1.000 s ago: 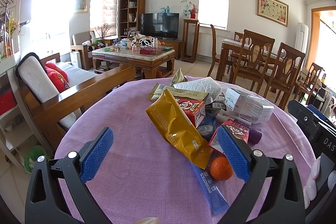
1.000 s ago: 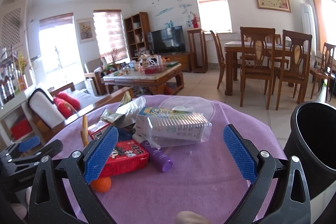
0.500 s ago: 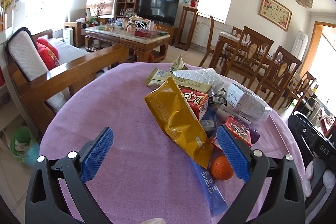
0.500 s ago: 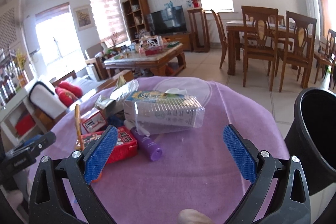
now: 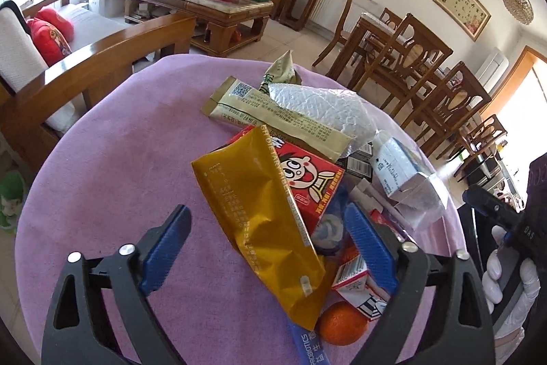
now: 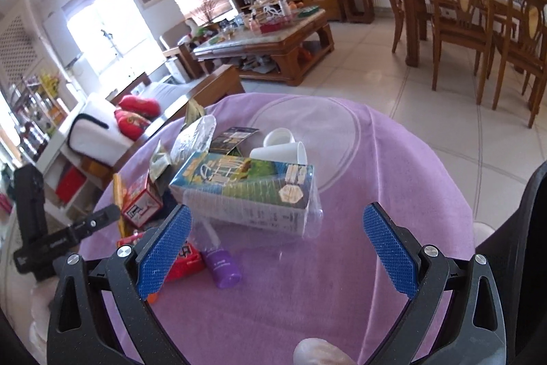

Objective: Collect trash
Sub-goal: 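Grasp the yellow snack stick wrapper with the left gripper while the right gripper approaches the clear plastic tray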

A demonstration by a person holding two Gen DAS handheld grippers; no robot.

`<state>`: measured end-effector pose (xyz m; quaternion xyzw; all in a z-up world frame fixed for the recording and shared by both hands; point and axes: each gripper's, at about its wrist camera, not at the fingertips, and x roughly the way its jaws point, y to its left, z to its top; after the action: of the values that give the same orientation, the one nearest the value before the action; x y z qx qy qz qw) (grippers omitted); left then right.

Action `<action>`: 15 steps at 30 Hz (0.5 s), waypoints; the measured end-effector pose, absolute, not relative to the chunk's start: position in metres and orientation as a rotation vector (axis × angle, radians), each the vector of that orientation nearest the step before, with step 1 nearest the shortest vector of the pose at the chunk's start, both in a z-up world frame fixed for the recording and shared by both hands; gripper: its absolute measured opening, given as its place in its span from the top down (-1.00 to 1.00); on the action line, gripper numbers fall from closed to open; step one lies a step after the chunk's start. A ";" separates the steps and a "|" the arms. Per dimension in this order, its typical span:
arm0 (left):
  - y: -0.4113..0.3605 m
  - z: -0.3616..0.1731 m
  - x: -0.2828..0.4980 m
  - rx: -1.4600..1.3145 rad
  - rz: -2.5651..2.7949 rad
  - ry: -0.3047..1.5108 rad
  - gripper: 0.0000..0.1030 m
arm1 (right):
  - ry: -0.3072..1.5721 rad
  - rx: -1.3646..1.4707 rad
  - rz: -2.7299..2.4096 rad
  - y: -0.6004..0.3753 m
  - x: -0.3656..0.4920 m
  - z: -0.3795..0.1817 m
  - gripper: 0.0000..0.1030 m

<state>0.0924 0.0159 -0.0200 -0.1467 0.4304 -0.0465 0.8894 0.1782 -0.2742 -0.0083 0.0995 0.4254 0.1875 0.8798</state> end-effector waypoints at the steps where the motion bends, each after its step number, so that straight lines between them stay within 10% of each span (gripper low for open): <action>1: 0.016 -0.022 0.095 -0.319 -0.097 0.911 -0.37 | 0.912 0.205 0.403 -0.272 0.184 -0.011 -0.92; 3: 0.019 -0.030 0.097 -0.353 -0.108 0.944 -0.02 | 0.929 0.188 0.436 -0.260 0.188 -0.014 -0.92; 15: 0.038 -0.036 0.076 -0.402 -0.140 0.953 0.63 | 0.850 -0.105 0.384 -0.190 0.187 -0.029 -0.92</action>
<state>0.0762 0.0378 -0.0362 -0.1920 0.4551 -0.0669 0.8669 0.1865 -0.1901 -0.0295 -0.0505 0.4097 0.1849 0.8919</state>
